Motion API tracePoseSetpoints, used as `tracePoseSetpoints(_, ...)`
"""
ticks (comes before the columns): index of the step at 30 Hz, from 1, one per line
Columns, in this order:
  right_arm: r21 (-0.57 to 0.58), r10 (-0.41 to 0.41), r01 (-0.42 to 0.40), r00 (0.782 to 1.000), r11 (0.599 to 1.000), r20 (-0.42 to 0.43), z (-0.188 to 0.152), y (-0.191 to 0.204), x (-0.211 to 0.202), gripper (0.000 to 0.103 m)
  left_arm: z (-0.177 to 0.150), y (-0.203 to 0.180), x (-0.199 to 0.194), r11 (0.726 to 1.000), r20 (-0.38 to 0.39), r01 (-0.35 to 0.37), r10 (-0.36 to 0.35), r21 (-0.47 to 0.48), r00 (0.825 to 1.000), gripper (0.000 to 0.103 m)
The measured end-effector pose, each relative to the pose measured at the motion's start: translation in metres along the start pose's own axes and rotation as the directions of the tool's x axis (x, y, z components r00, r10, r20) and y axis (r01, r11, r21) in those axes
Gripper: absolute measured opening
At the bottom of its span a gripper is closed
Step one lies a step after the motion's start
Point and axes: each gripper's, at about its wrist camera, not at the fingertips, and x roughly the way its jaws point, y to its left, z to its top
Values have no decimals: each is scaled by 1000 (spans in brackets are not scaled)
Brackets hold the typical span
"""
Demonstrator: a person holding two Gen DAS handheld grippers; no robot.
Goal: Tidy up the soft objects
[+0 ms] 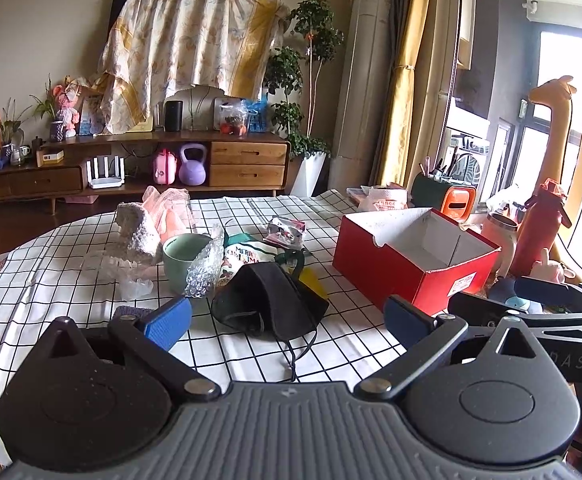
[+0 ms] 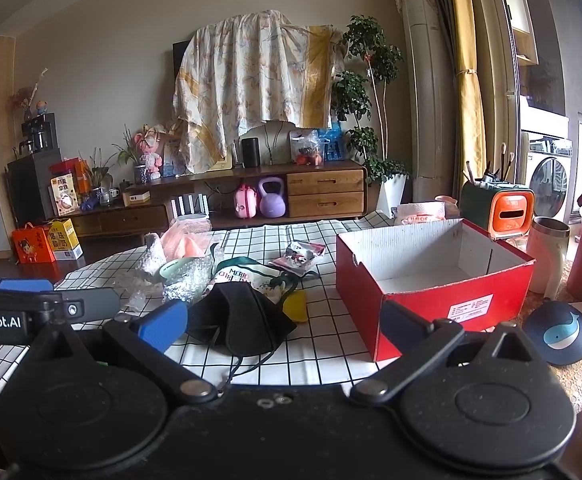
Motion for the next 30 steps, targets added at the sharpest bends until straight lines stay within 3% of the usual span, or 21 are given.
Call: tracePoseSetpoints(30,-15,11,-11,1000,1000,-24,-4,4,6,102,-1,11,0,999,6,10,-10,-38,1000,103)
